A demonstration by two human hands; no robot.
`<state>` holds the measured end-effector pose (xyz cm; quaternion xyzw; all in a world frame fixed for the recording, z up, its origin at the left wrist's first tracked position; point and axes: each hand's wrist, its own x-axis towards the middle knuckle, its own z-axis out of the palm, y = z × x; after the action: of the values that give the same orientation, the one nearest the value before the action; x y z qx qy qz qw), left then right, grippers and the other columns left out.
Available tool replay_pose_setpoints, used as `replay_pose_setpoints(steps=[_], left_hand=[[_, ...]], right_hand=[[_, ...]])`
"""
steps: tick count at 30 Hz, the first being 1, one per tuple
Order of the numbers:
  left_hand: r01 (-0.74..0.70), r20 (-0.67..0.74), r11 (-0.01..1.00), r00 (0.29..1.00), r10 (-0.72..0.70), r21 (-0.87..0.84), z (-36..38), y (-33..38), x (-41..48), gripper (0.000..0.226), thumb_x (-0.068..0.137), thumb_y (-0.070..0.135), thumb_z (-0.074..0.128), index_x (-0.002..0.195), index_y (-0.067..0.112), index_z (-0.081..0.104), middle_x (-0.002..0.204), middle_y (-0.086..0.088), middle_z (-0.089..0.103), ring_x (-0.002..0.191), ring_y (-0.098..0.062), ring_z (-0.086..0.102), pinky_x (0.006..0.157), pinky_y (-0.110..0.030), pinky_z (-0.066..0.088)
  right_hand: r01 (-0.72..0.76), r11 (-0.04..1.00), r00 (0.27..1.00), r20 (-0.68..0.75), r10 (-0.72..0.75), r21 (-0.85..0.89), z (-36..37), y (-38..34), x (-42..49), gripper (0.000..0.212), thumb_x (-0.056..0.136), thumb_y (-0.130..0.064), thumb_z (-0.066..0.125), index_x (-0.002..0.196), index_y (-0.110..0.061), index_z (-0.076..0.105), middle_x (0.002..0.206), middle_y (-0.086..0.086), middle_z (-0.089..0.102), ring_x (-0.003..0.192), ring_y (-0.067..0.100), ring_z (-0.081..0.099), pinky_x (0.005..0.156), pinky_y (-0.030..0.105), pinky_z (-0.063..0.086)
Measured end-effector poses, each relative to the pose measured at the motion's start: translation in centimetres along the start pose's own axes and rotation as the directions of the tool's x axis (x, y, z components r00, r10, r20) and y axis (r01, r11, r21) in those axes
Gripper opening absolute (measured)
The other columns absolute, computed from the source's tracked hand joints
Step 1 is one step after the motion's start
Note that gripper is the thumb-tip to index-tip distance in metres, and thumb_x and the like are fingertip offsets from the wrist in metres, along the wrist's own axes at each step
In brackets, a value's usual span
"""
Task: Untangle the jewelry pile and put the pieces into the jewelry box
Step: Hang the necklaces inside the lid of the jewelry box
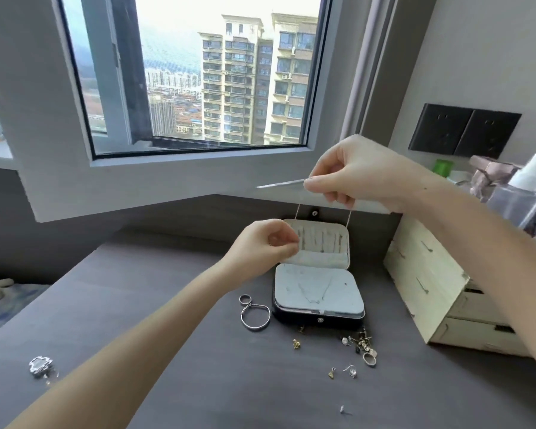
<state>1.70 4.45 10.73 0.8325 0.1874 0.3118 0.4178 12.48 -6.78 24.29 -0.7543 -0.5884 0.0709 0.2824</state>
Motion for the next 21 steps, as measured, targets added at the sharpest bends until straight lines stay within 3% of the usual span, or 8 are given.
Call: replay_pose_setpoints(steps=[4,6,9,12,15,17,21], left_hand=[[0.122,0.116,0.959,0.989,-0.095,-0.255,1.1,-0.9,2.2,0.015,0.075,0.013,0.071,0.089,0.017,0.067,0.088,0.004,0.069,0.078,-0.002,0.061,0.075,-0.018,0.048],[0.136,0.100,0.963,0.988,-0.116,-0.231,2.2,-1.8,3.4,0.016,0.078,0.006,0.066,0.089,0.017,0.066,0.089,0.003,0.067,0.081,-0.006,0.061,0.071,-0.014,0.045],[0.077,0.003,0.991,0.997,-0.078,0.111,4.5,-3.7,5.1,0.027,0.080,-0.004,0.052,0.098,0.012,0.066,0.097,0.002,0.065,0.093,-0.012,0.057,0.074,-0.010,0.040],[-0.002,-0.022,0.929,1.000,0.011,0.370,6.7,-5.6,6.5,0.039,0.078,-0.006,0.045,0.109,0.009,0.063,0.110,-0.002,0.064,0.107,-0.020,0.052,0.088,-0.023,0.035],[-0.067,-0.007,0.817,0.996,0.087,0.573,8.5,-7.0,7.5,0.041,0.078,-0.001,0.045,0.113,0.014,0.061,0.109,0.002,0.064,0.106,-0.023,0.047,0.079,-0.030,0.024],[-0.092,0.011,0.750,0.994,0.112,0.655,9.3,-7.4,7.7,0.036,0.074,0.003,0.046,0.105,0.014,0.063,0.099,0.001,0.065,0.099,-0.026,0.049,0.073,-0.031,0.018],[-0.096,-0.029,0.714,0.986,0.161,0.694,10.9,-9.1,8.1,0.020,0.052,0.013,0.048,0.066,0.014,0.062,0.062,0.000,0.058,0.065,-0.028,0.053,0.065,-0.033,0.025]], right_hand=[[-0.049,0.995,0.996,-0.068,0.055,0.082,-1.1,2.0,2.0,0.012,0.088,-0.016,0.063,0.081,-0.009,0.070,0.061,0.002,0.064,0.050,0.008,0.056,0.056,0.025,0.054],[-0.067,0.981,0.987,-0.132,0.091,0.180,-1.4,3.0,2.9,0.012,0.086,-0.012,0.063,0.081,-0.004,0.069,0.061,0.006,0.062,0.053,0.013,0.056,0.059,0.031,0.055],[-0.064,0.940,0.965,-0.219,0.144,0.335,-1.4,4.7,4.4,0.010,0.084,-0.006,0.061,0.077,-0.001,0.066,0.057,0.006,0.058,0.047,0.011,0.051,0.052,0.028,0.053],[-0.067,0.907,0.945,-0.264,0.190,0.416,-1.1,6.5,6.2,0.012,0.082,-0.004,0.059,0.071,-0.005,0.064,0.050,0.001,0.057,0.042,0.010,0.049,0.049,0.027,0.051],[-0.078,0.889,0.935,-0.277,0.223,0.452,-0.7,7.9,7.7,0.011,0.081,-0.003,0.058,0.071,-0.006,0.063,0.048,-0.001,0.057,0.041,0.010,0.049,0.047,0.024,0.050],[-0.080,0.883,0.932,-0.278,0.230,0.463,-0.4,8.7,8.5,0.011,0.081,-0.003,0.058,0.072,-0.006,0.063,0.048,-0.001,0.057,0.041,0.009,0.049,0.045,0.023,0.048],[-0.072,0.882,0.935,-0.276,0.222,0.466,0.0,9.5,9.6,0.010,0.082,-0.003,0.057,0.074,-0.005,0.063,0.052,0.002,0.056,0.043,0.010,0.048,0.045,0.023,0.048]])
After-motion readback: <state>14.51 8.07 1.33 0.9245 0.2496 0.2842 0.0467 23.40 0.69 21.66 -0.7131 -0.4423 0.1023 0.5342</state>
